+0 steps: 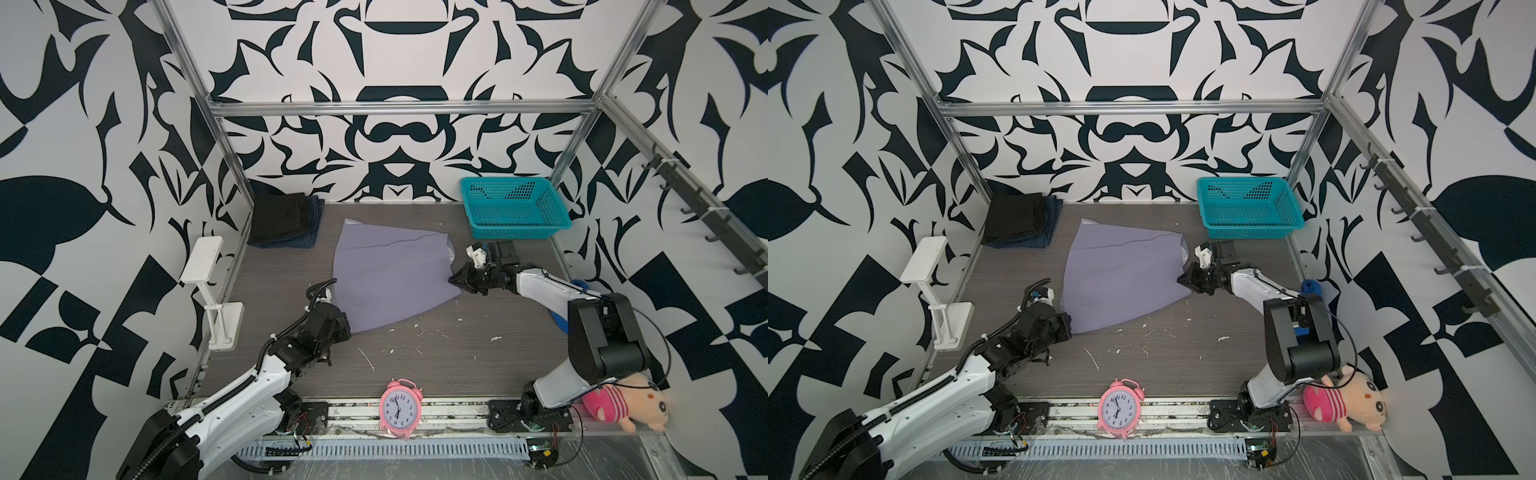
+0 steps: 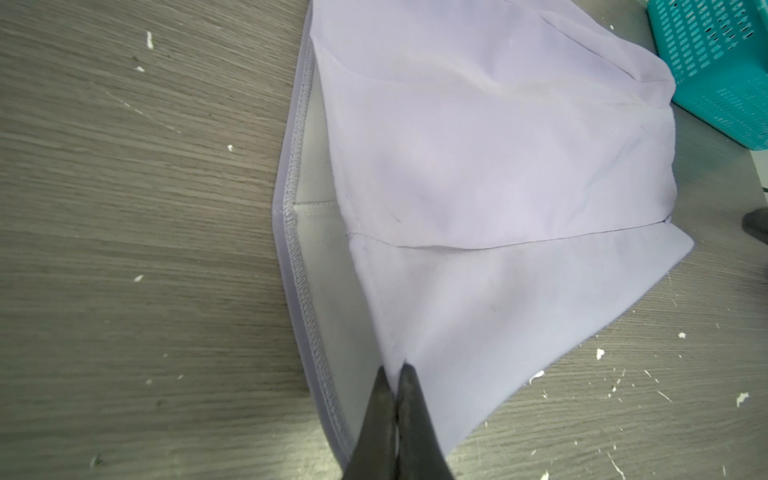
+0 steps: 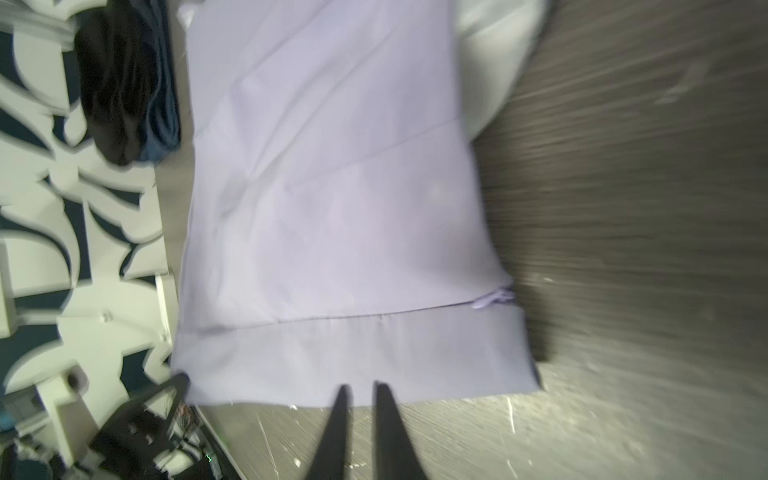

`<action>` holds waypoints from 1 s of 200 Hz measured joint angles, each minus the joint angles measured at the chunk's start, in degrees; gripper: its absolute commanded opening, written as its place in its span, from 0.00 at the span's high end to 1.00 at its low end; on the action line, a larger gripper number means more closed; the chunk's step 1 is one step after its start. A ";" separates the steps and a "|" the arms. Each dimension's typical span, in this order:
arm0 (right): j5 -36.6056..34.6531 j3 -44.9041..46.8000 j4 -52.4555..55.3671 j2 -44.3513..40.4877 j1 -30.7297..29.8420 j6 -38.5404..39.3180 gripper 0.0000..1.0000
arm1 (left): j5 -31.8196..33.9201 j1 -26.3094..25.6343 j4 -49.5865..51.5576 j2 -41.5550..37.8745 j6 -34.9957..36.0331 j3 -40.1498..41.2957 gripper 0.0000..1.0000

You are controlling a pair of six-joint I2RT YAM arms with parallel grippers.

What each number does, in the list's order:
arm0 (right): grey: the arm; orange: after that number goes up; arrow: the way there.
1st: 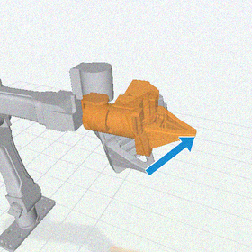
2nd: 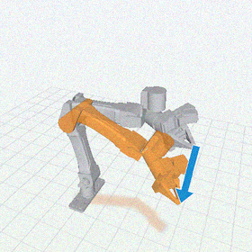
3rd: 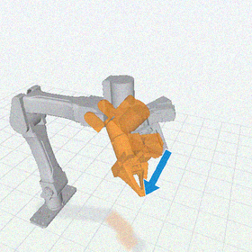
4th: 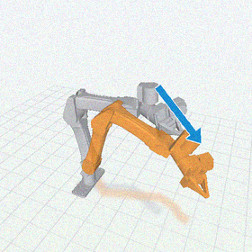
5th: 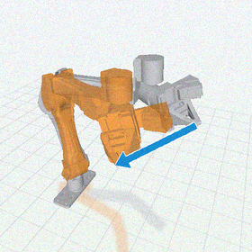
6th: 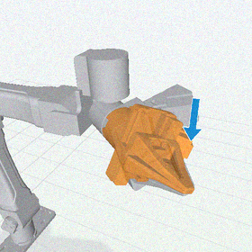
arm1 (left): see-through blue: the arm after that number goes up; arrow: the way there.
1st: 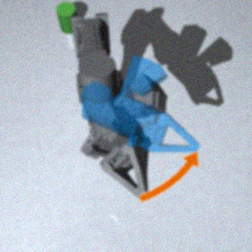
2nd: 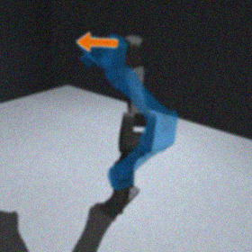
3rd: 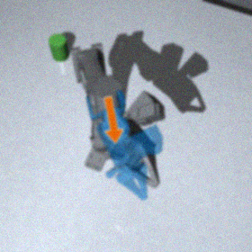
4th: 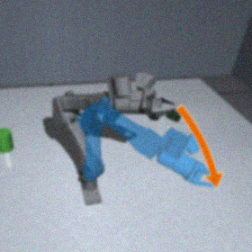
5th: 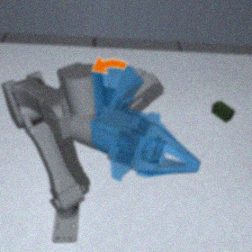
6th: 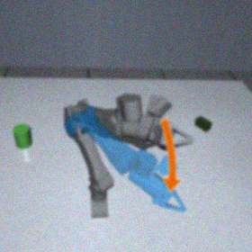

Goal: Fold and stack skirts
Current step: Flatten out the skirt at the center of the table.

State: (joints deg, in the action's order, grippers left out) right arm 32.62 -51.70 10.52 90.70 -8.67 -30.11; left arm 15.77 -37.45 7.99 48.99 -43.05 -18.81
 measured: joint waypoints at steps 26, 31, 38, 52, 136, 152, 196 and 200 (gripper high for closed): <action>-4.81 -3.87 0.37 3.72 0.07 0.68 0.63 | 0.15 0.00 -0.09 -0.11 0.00 0.11 1.00; -5.35 -4.66 0.39 4.81 0.07 0.74 0.63 | 0.15 0.00 -0.07 -0.11 0.00 0.11 1.00; -6.14 -5.90 0.31 6.73 0.07 0.98 0.63 | 0.15 0.00 -0.07 -0.11 0.00 0.11 1.00; -7.21 -7.50 0.07 9.90 0.04 1.42 0.62 | 0.15 0.00 -0.07 -0.20 -0.04 0.11 1.00; -4.24 -12.22 -1.75 18.56 -1.99 2.08 1.00 | 0.17 0.00 -0.76 -2.05 -0.61 1.57 1.00; -3.32 -10.97 -1.86 16.65 -2.05 1.73 1.00 | 0.33 0.00 -0.90 -2.05 -0.66 1.57 1.00; -1.09 -8.11 -0.55 6.58 -1.09 -0.02 1.00 | 0.76 0.07 -0.90 -1.51 -0.59 1.57 1.00; -1.03 -8.11 -0.35 5.64 -0.98 -0.09 1.00 | 0.83 0.07 -0.92 -1.51 -0.57 1.57 1.00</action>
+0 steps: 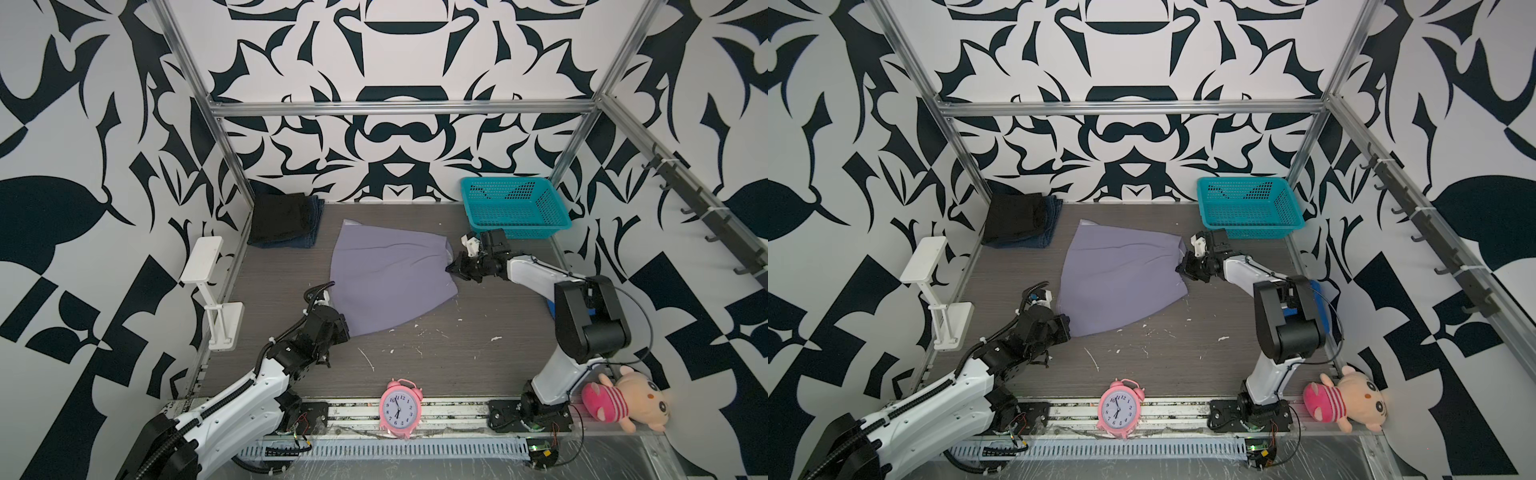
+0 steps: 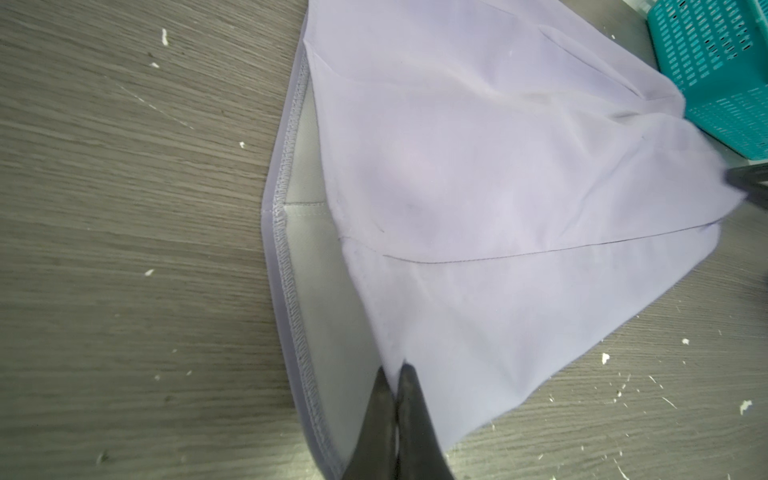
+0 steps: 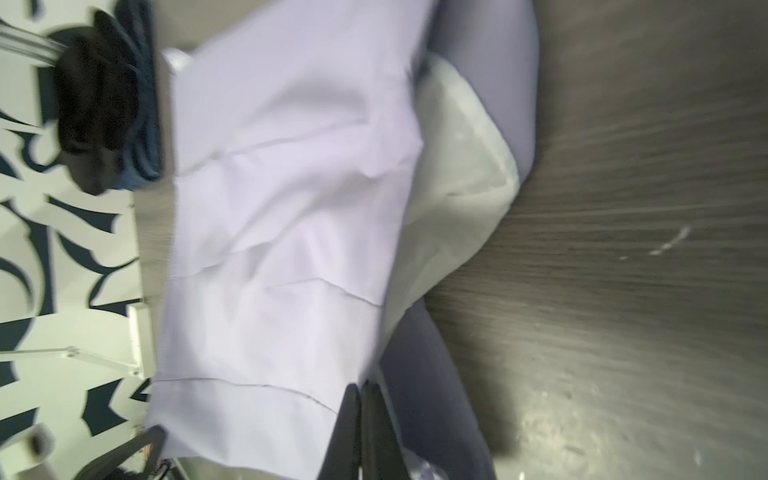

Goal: Fold and stack skirts
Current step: Flatten out the skirt at the center of the table.

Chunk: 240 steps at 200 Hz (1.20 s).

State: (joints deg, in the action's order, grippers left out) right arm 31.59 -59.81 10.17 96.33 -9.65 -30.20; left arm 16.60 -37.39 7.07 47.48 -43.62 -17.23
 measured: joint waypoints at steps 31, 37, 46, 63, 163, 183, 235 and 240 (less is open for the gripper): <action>1.22 -0.02 2.29 -7.17 0.96 -0.28 1.00 | 0.57 0.00 0.02 -0.74 0.74 -0.02 1.00; 1.64 -0.02 2.60 -8.11 1.07 -0.31 1.00 | 0.72 0.00 0.04 -1.14 1.16 -0.07 1.00; 2.27 -0.02 2.91 -9.33 1.27 -0.42 1.00 | 1.09 0.00 0.09 -1.84 1.77 -0.20 1.00; 3.30 -0.02 3.10 -11.10 1.38 -0.79 1.00 | 2.05 0.00 0.55 -3.63 3.54 -1.03 1.00; 5.97 0.26 2.62 -14.73 1.75 -3.13 1.00 | 4.87 0.09 6.69 -15.74 6.88 -3.50 1.00; 6.93 -1.16 2.93 -16.79 1.95 -4.68 1.00 | 5.92 0.15 7.32 -16.72 12.41 -7.87 1.00; 8.31 -8.31 0.70 -21.73 2.08 -6.78 1.00 | 6.01 0.15 3.39 -11.39 25.75 -18.82 1.00; 8.31 -7.93 0.22 -21.90 2.08 -6.82 1.00 | 5.90 0.15 2.97 -10.95 26.18 -18.73 1.00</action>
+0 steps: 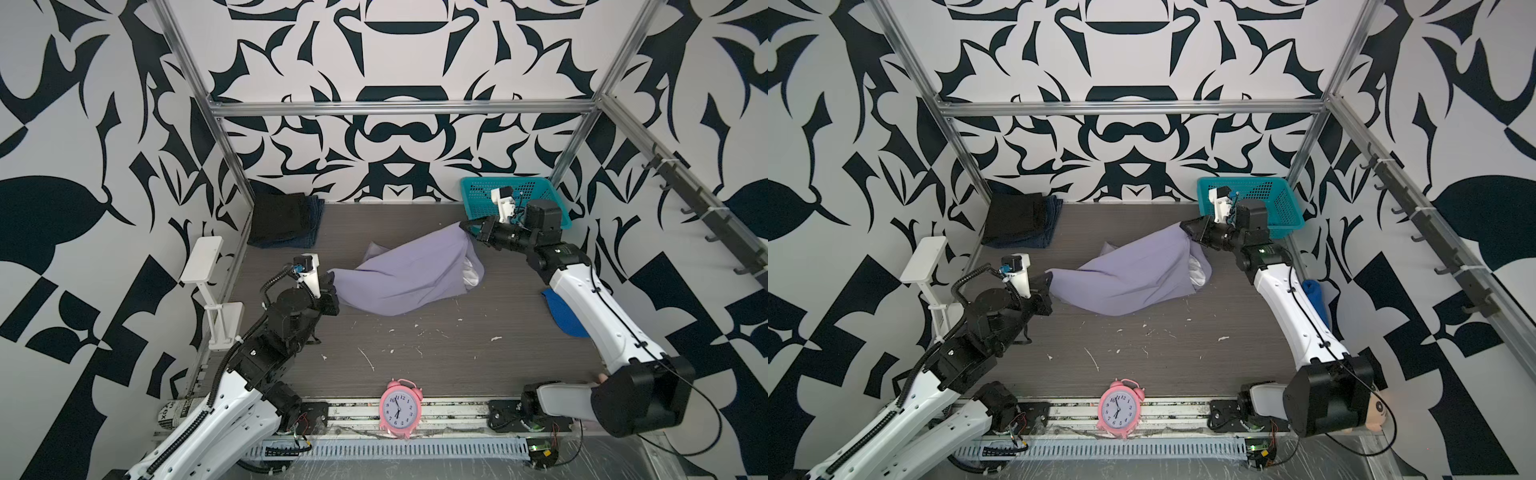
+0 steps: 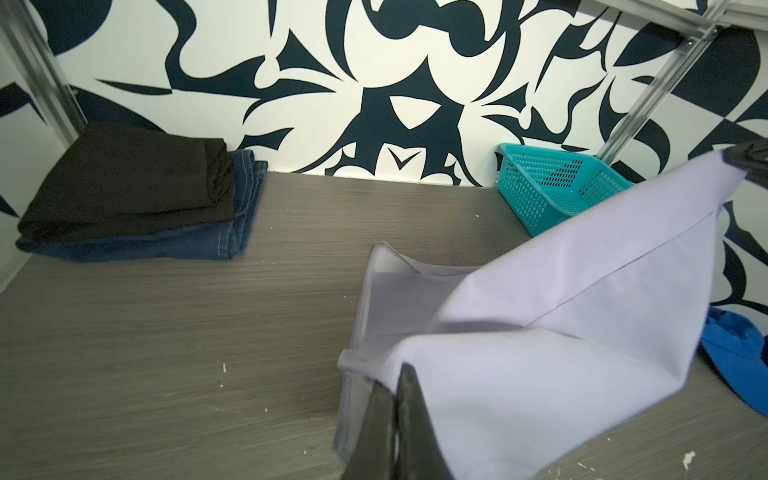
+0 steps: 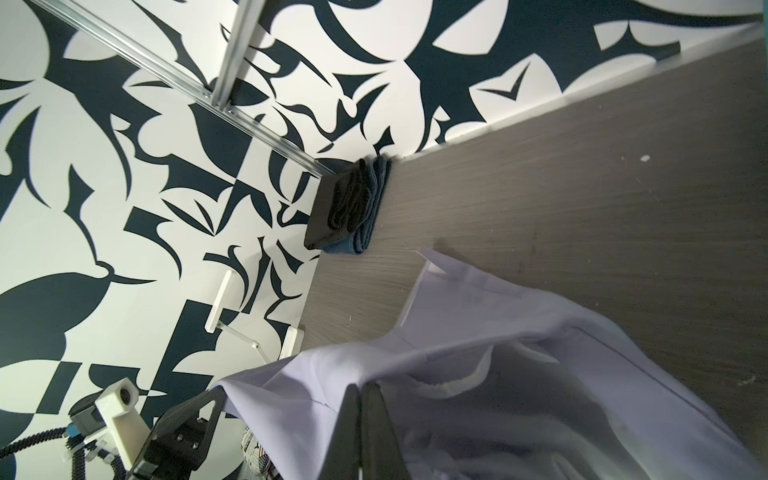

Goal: Fold and stack skirts
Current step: Flatten out the skirt at the center of the table.

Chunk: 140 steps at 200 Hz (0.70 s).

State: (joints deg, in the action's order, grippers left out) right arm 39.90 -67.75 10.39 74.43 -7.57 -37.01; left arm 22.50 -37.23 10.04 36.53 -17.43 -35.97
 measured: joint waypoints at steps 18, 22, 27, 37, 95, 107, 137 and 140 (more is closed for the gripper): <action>-0.15 3.06 -1.66 0.09 0.00 0.00 1.00 | -0.50 0.00 -1.36 0.72 0.61 2.03 1.00; -0.24 4.20 -2.01 0.39 0.00 -0.02 1.00 | -0.63 0.00 -1.64 0.70 0.57 2.86 1.00; -0.44 5.46 -2.32 0.79 0.00 -0.02 1.00 | -0.81 0.00 -1.88 0.48 0.46 4.02 1.00; -0.94 8.35 -2.75 2.19 0.00 0.04 1.00 | -1.03 0.00 -2.12 -0.22 0.00 6.56 1.00; -5.31 14.80 -0.59 7.10 0.07 1.90 0.57 | -1.36 0.00 -0.74 -8.79 -4.31 15.45 1.00; -5.99 15.54 -0.94 6.19 0.31 2.58 0.55 | -1.31 0.00 -0.72 -10.08 -4.87 16.20 1.00; -5.95 18.67 -1.51 5.11 0.79 3.61 0.54 | -1.09 0.00 -0.63 -11.08 -5.40 17.07 1.00; -5.88 19.06 -1.53 5.09 0.83 3.72 0.54 | -1.07 0.00 -0.66 -11.04 -5.46 17.09 1.00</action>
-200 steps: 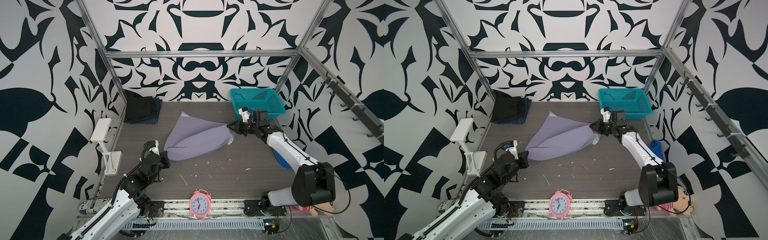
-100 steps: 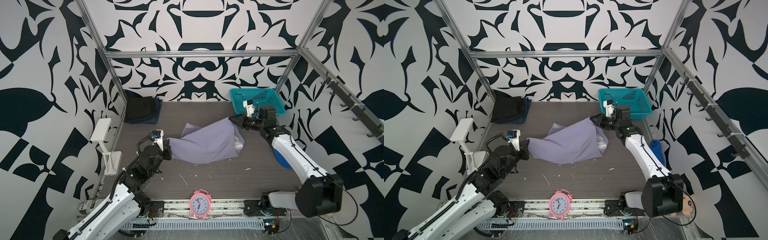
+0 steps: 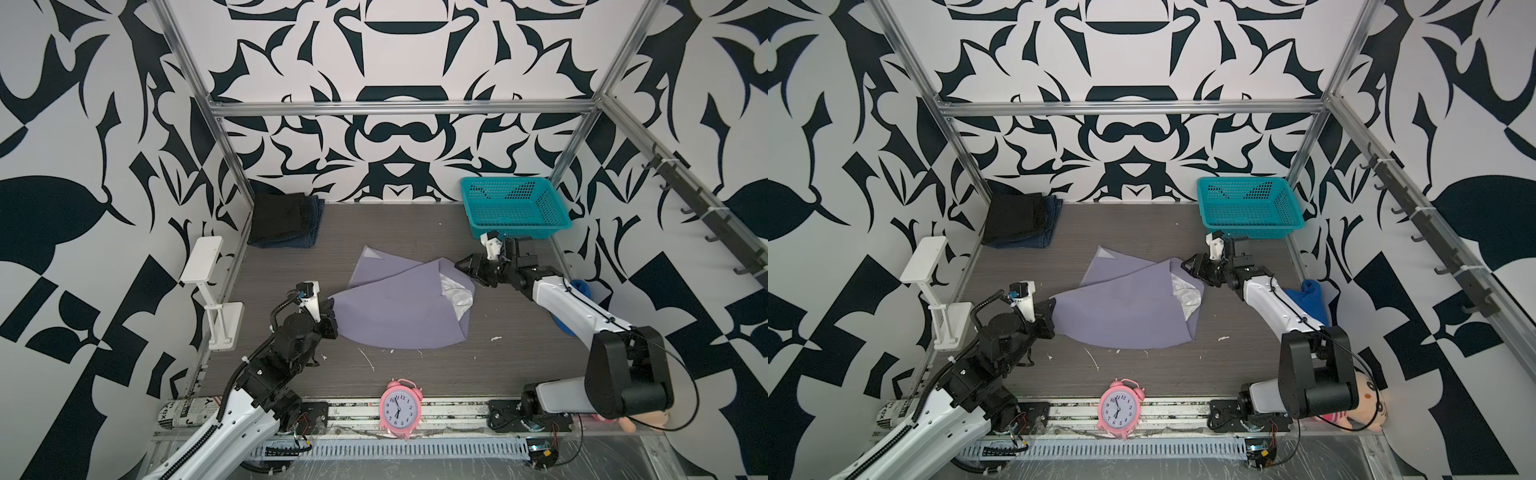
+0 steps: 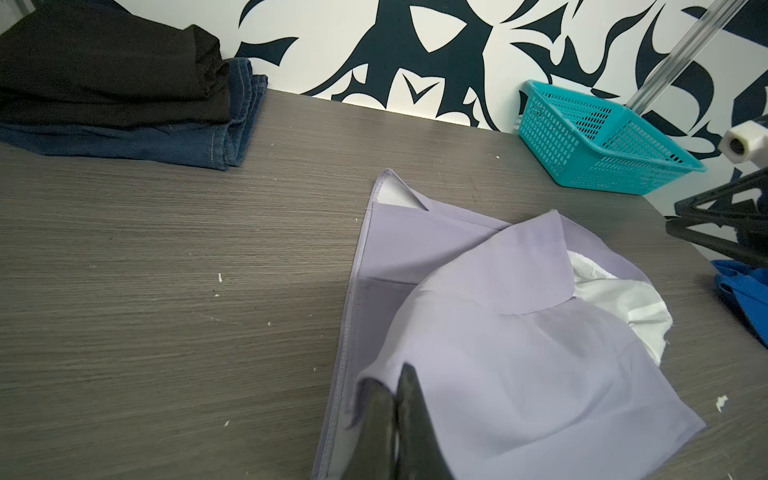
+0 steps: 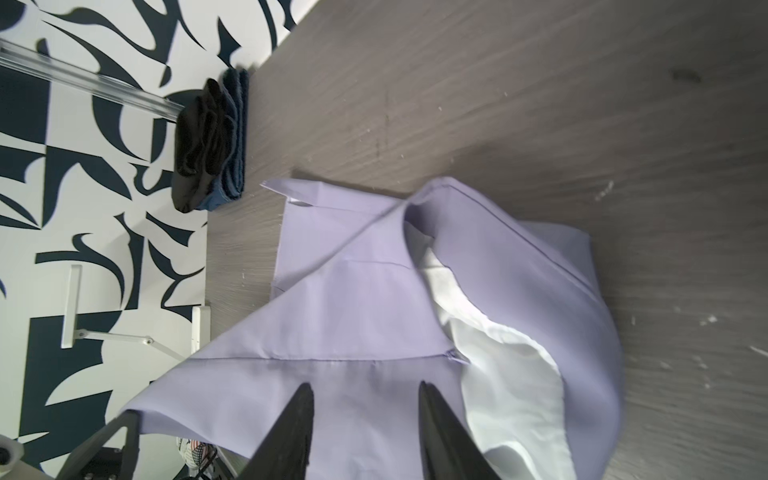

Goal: Fold and stack skirts
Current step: Flatten out the skirt at the center of the table.

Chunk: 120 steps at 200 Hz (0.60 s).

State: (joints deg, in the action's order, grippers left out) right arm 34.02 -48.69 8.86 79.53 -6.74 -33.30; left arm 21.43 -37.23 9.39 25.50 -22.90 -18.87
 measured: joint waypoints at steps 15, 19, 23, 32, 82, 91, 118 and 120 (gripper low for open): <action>0.76 2.08 0.20 0.02 0.07 0.57 0.53 | -0.02 0.00 0.09 0.74 -0.20 0.04 1.00; 1.11 2.58 0.37 0.02 0.04 0.72 0.53 | -0.04 0.00 0.11 1.03 -0.22 0.04 1.00; 1.40 2.91 0.57 0.11 0.00 0.79 0.53 | -0.04 0.00 0.11 1.33 -0.26 0.04 1.00; 2.10 3.30 0.83 0.44 -0.24 1.16 0.53 | -0.04 0.00 0.22 2.10 -0.28 0.04 1.00; 2.78 3.30 -0.09 9.07 -3.10 3.06 0.55 | -0.09 0.00 -0.52 6.12 -0.33 0.17 1.00; 2.60 3.30 -0.09 10.80 -3.87 3.30 0.55 | -0.09 0.00 -0.63 6.60 -0.31 0.17 1.00; 2.40 3.08 0.22 14.40 -5.53 3.93 0.55 | -0.04 0.00 -0.76 7.06 -0.33 0.17 1.00; 2.40 3.04 0.24 14.58 -5.66 3.98 0.55 | -0.04 0.00 -0.81 7.06 -0.33 0.17 1.00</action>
State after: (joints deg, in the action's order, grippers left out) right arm 36.42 -45.65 9.10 94.11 -12.40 -29.32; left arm 21.39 -37.23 8.58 32.56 -23.22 -18.70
